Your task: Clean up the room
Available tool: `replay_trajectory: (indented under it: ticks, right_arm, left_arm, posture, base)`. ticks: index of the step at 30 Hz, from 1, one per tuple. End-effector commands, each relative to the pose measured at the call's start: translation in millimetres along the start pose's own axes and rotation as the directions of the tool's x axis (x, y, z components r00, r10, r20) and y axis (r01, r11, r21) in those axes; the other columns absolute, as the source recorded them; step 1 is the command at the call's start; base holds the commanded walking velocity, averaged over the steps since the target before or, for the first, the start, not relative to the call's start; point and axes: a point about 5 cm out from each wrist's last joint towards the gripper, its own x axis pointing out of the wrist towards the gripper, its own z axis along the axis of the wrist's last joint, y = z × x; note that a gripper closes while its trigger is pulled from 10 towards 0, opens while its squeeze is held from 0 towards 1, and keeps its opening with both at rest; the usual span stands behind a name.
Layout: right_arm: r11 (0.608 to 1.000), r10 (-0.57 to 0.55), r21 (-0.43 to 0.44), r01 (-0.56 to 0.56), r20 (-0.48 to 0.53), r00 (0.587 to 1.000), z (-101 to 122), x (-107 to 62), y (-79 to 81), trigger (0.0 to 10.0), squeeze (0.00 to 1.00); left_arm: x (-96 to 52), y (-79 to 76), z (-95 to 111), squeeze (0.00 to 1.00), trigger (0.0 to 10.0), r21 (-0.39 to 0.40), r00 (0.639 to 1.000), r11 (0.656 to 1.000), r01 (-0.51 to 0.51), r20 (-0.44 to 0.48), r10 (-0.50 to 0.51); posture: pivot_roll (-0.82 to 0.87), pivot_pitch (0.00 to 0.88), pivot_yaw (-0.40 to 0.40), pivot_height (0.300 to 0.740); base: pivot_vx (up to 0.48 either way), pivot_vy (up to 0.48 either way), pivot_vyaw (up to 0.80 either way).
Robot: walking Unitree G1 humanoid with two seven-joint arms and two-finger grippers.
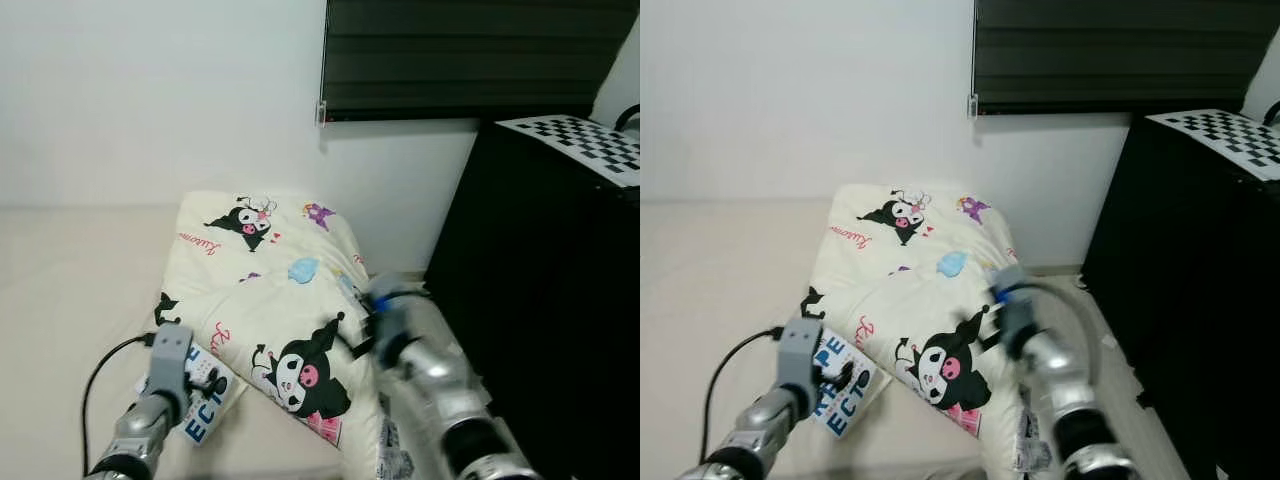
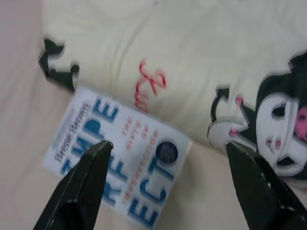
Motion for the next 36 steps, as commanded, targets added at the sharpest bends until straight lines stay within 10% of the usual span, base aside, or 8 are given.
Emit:
replay_trajectory:
  ticks: [1, 16, 36]
  right_arm:
    - [0.999, -0.044, 0.031, 0.044, -0.012, 0.999, -4.3, -7.5, -10.5, 10.0, 0.00]
    - [0.998, -0.052, 0.046, 0.051, 0.017, 0.999, 10.4, -10.9, -15.7, 10.0, 0.00]
    - [0.990, -0.126, 0.078, 0.120, 0.080, 0.989, 27.9, -15.8, -29.6, 10.0, 0.00]
  left_arm:
    - [-1.6, 0.1, -1.4, 0.00, 10.0, 0.004, 1.000, 1.000, 0.012, 0.008, -0.012]
    - [6.2, -8.3, 19.9, 0.00, 10.0, 0.381, 0.997, 0.925, 0.001, 0.066, -0.028]
    - [1.5, 0.7, -4.5, 0.00, 10.0, 0.207, 0.988, 0.970, -0.129, -0.061, 0.145]
  posture:
    - [0.01, 0.000, -0.041, 0.695]
    - [0.00, 0.000, -0.029, 0.645]
    - [0.01, 0.000, -0.014, 0.560]
  base:
    - [0.000, 0.000, 0.00]
    - [0.000, 0.000, 0.00]
    - [0.000, 0.000, 0.00]
